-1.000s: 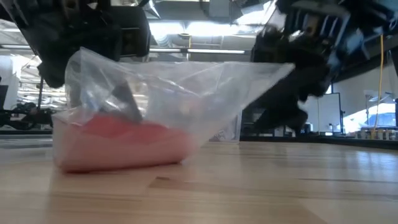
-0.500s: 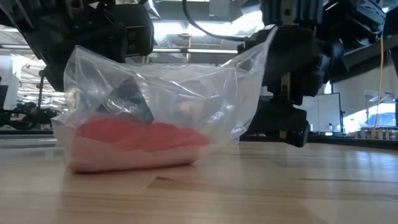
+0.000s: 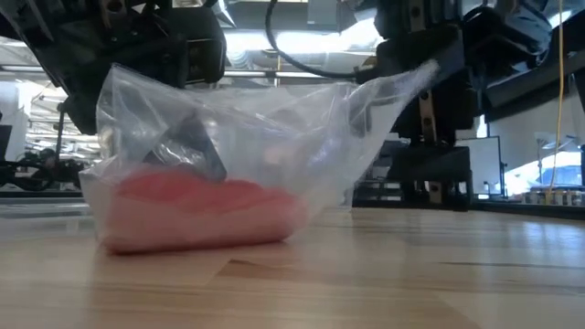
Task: Roll bandage
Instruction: Put the transparent zip bag into the container
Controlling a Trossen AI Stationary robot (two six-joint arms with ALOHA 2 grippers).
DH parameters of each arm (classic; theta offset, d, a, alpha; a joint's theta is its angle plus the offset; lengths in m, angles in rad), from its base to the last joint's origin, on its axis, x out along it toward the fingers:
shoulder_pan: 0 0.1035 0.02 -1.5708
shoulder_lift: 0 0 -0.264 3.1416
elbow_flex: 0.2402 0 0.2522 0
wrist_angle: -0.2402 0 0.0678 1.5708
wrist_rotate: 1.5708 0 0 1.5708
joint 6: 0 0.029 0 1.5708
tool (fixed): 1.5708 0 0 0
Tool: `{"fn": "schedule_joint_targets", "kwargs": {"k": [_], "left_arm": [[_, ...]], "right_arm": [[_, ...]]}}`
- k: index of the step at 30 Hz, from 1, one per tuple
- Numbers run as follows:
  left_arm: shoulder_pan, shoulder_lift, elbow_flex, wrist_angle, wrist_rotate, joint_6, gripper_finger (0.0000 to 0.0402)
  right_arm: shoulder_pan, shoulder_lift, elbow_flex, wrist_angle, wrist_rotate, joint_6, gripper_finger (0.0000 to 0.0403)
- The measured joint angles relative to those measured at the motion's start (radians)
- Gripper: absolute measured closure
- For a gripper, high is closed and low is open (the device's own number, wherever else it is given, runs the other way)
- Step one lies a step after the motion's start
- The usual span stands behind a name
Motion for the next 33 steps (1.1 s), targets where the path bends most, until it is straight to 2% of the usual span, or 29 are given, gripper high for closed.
{"fn": "schedule_joint_targets", "kwargs": {"k": [4,10,16,20,23,27,30,33], "left_arm": [[-0.004,0.000,0.000,0.000,-0.002,-0.009,0.0218],[-0.010,0.000,0.000,0.000,-0.023,-0.008,0.0218],[-0.011,0.000,0.000,0.000,-0.032,0.003,0.0218],[-0.011,0.000,0.000,0.000,-0.034,0.004,0.0218],[-0.011,0.000,0.000,0.000,-0.035,0.004,0.0218],[-0.013,0.000,0.000,0.000,-0.037,0.007,0.0218],[-0.013,0.000,0.000,0.000,-0.037,0.021,0.0218],[-0.014,0.000,0.000,0.001,-0.037,0.049,0.0218]], "right_arm": [[-0.043,-0.015,0.000,-0.005,-0.033,0.005,0.0182],[-0.021,0.001,0.000,-0.039,0.014,0.017,0.0182],[0.042,0.045,0.000,0.112,0.088,0.125,0.0182],[0.062,0.075,0.008,0.146,0.159,0.140,0.0182],[0.062,0.087,0.021,0.147,0.231,0.121,0.0182],[0.061,0.089,0.042,0.147,0.306,-0.002,0.0184],[0.061,0.089,0.057,0.146,0.309,-0.075,0.0207],[0.062,0.088,0.068,0.146,0.309,-0.131,0.0262]]}}
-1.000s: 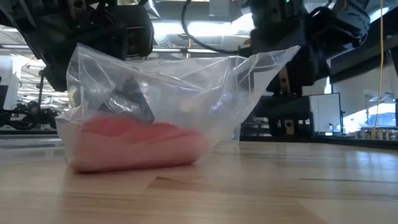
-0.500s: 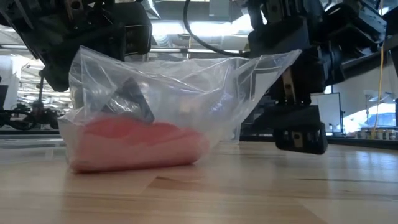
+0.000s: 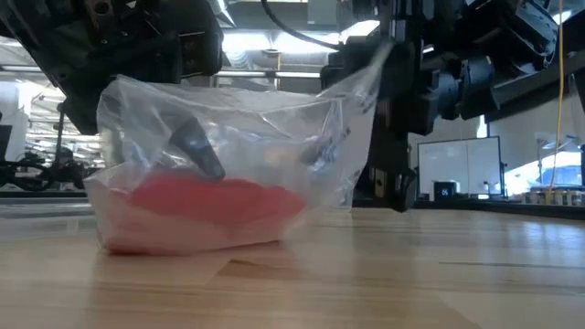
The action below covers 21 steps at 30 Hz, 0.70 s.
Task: Roll bandage
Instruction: Put the transparent zip bag into the container
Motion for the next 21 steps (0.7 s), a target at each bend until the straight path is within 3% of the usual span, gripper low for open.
{"fn": "schedule_joint_targets", "kwargs": {"k": [4,6,9,14,21], "left_arm": [[0.000,0.000,0.000,0.002,0.000,0.046,0.0218],[0.000,-0.002,0.000,0.001,0.000,0.070,0.0218],[0.000,-0.035,0.000,-0.042,0.021,0.124,0.0218],[0.000,-0.197,0.042,-0.345,0.076,0.143,0.0218],[0.001,-0.495,0.070,-0.620,-0.063,0.228,0.0218]], "right_arm": [[0.000,0.000,0.000,0.000,0.000,-0.065,0.0364],[0.000,0.000,0.000,-0.002,0.000,-0.130,0.0391],[-0.014,-0.013,0.000,-0.009,-0.003,-0.195,0.0388],[-0.075,-0.098,0.000,-0.028,-0.031,-0.286,0.0396],[-0.217,-0.279,0.009,-0.129,-0.034,-0.398,0.0399]]}}
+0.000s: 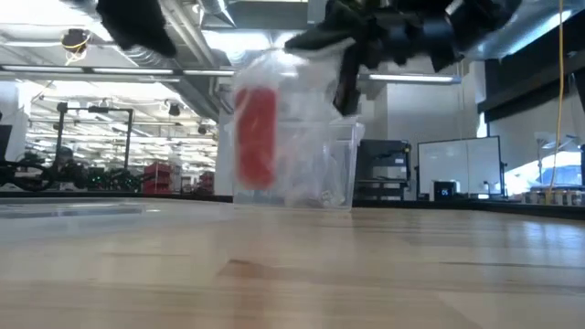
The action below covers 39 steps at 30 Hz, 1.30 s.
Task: Roll bandage
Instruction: Put the transparent zip bag into the container
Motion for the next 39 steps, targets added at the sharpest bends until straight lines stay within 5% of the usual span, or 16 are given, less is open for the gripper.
{"fn": "schedule_joint_targets", "kwargs": {"k": [8,15,22,28,39], "left_arm": [[0.009,-0.231,-0.013,-0.158,-0.295,0.184,0.0218],[0.073,-0.331,-0.019,-0.310,-0.351,0.225,0.0218],[0.116,-0.357,-0.038,-0.386,-0.400,0.260,0.0218],[0.142,-0.357,-0.112,-0.363,-0.403,0.274,0.0218],[0.151,-0.365,-0.214,-0.289,-0.419,0.220,0.0218]], "right_arm": [[-0.187,-0.080,0.166,-0.099,0.015,-0.127,0.0399],[-0.374,-0.080,0.414,-0.301,0.040,-0.282,0.0398],[-0.530,-0.061,0.481,-0.345,0.051,-0.307,0.0398],[-0.543,0.041,0.479,-0.417,0.025,-0.285,0.0398],[-0.504,0.097,0.511,-0.259,-0.019,-0.213,0.0398]]}}
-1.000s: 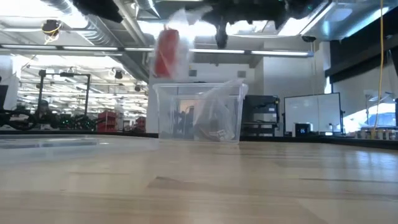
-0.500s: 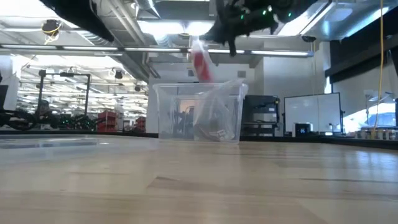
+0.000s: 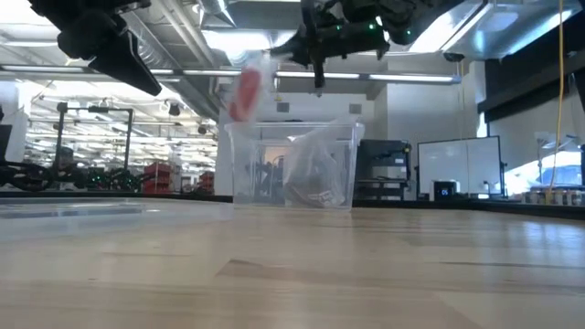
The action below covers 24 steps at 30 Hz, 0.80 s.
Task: Roll bandage
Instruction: Put the transparent zip bag into the container
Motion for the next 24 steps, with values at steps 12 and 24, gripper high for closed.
{"fn": "schedule_joint_targets", "kwargs": {"k": [12,24], "left_arm": [[0.000,0.001,-0.002,-0.001,0.000,-0.016,0.0218],[0.000,0.001,-0.002,-0.001,0.002,-0.033,0.0218]], "right_arm": [[0.000,0.007,0.023,-0.136,0.106,-0.015,0.0398],[-0.020,-0.006,0.023,-0.276,0.148,-0.068,0.0398]]}}
